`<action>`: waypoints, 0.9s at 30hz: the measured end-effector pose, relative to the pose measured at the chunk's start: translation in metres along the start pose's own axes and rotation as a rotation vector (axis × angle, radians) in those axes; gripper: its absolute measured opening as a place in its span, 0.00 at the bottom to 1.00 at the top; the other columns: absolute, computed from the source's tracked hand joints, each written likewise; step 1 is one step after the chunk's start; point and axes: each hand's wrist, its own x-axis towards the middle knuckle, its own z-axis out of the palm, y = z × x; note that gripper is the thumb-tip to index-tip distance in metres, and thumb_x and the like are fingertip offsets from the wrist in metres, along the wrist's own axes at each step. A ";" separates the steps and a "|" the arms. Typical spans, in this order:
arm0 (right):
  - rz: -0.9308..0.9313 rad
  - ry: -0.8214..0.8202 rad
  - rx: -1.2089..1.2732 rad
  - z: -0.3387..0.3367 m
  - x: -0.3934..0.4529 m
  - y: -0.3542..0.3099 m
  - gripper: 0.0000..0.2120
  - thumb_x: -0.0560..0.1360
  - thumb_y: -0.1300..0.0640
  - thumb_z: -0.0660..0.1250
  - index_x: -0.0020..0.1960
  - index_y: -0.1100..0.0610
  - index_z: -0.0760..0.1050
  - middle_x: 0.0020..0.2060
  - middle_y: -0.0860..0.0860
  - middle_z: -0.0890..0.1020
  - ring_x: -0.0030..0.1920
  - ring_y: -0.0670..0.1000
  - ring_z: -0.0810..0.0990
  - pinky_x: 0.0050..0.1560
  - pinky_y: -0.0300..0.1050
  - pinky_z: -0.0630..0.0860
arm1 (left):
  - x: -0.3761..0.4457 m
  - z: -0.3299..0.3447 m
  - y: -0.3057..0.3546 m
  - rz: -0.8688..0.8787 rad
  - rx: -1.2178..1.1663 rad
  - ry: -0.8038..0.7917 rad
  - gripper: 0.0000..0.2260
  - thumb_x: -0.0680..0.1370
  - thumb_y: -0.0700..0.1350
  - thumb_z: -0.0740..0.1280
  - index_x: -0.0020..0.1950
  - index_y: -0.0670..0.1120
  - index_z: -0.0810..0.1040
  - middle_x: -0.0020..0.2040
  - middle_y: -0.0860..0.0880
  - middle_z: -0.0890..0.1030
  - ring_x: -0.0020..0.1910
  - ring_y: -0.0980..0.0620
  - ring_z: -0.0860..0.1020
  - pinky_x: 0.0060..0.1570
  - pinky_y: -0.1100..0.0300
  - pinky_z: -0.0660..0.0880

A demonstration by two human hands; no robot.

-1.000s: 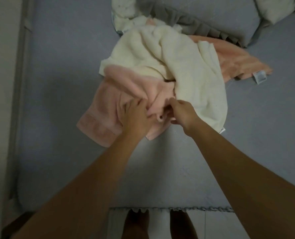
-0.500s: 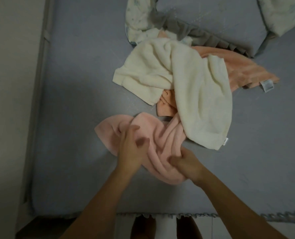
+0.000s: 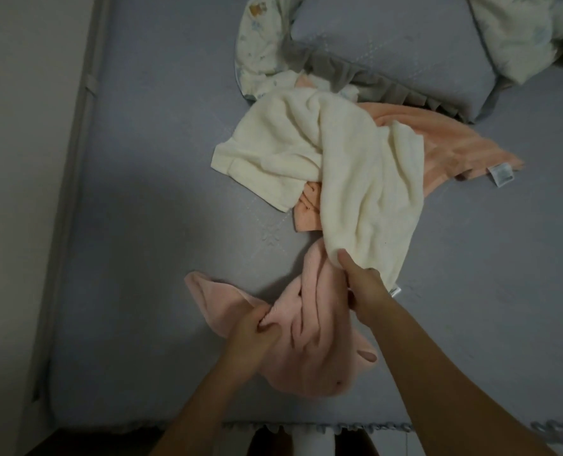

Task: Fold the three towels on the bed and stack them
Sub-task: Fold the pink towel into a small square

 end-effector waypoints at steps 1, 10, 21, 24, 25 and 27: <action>-0.010 0.049 0.057 0.009 0.006 -0.004 0.41 0.70 0.43 0.74 0.74 0.61 0.62 0.67 0.55 0.73 0.64 0.59 0.74 0.65 0.57 0.72 | -0.008 0.002 0.000 -0.005 -0.062 0.002 0.02 0.76 0.37 0.64 0.45 0.41 0.76 0.40 0.41 0.78 0.39 0.51 0.74 0.40 0.59 0.70; -0.402 0.384 0.139 -0.104 -0.012 -0.095 0.20 0.72 0.61 0.71 0.62 0.65 0.76 0.53 0.60 0.81 0.47 0.56 0.80 0.46 0.52 0.78 | -0.010 -0.010 0.049 0.156 -0.322 0.226 0.02 0.72 0.41 0.67 0.42 0.48 0.77 0.37 0.53 0.79 0.39 0.55 0.75 0.41 0.62 0.70; -0.194 0.102 -0.043 -0.098 0.002 -0.024 0.23 0.78 0.43 0.63 0.65 0.59 0.73 0.53 0.55 0.78 0.51 0.53 0.76 0.45 0.44 0.69 | -0.001 0.019 0.054 0.119 -0.243 -0.161 0.21 0.62 0.38 0.64 0.54 0.44 0.78 0.44 0.49 0.79 0.41 0.55 0.77 0.36 0.63 0.72; -0.167 0.151 0.009 -0.072 0.006 0.013 0.31 0.74 0.45 0.69 0.71 0.60 0.67 0.63 0.54 0.76 0.60 0.55 0.76 0.55 0.49 0.74 | -0.014 0.034 0.015 -0.003 -0.049 -0.443 0.25 0.64 0.41 0.64 0.61 0.48 0.76 0.47 0.54 0.80 0.46 0.57 0.77 0.41 0.63 0.73; -0.169 0.178 0.020 -0.068 0.005 0.020 0.33 0.73 0.45 0.70 0.72 0.60 0.65 0.65 0.54 0.74 0.62 0.56 0.75 0.58 0.49 0.73 | -0.018 0.037 0.000 -0.072 0.037 -0.479 0.22 0.65 0.41 0.64 0.59 0.48 0.76 0.50 0.52 0.79 0.48 0.56 0.76 0.43 0.63 0.75; -0.188 0.187 -0.005 -0.068 0.003 0.031 0.31 0.74 0.49 0.70 0.72 0.60 0.66 0.65 0.54 0.74 0.61 0.56 0.75 0.59 0.50 0.72 | -0.028 0.040 -0.027 -0.161 0.221 -0.477 0.19 0.70 0.40 0.66 0.61 0.48 0.74 0.58 0.47 0.76 0.56 0.51 0.75 0.48 0.68 0.73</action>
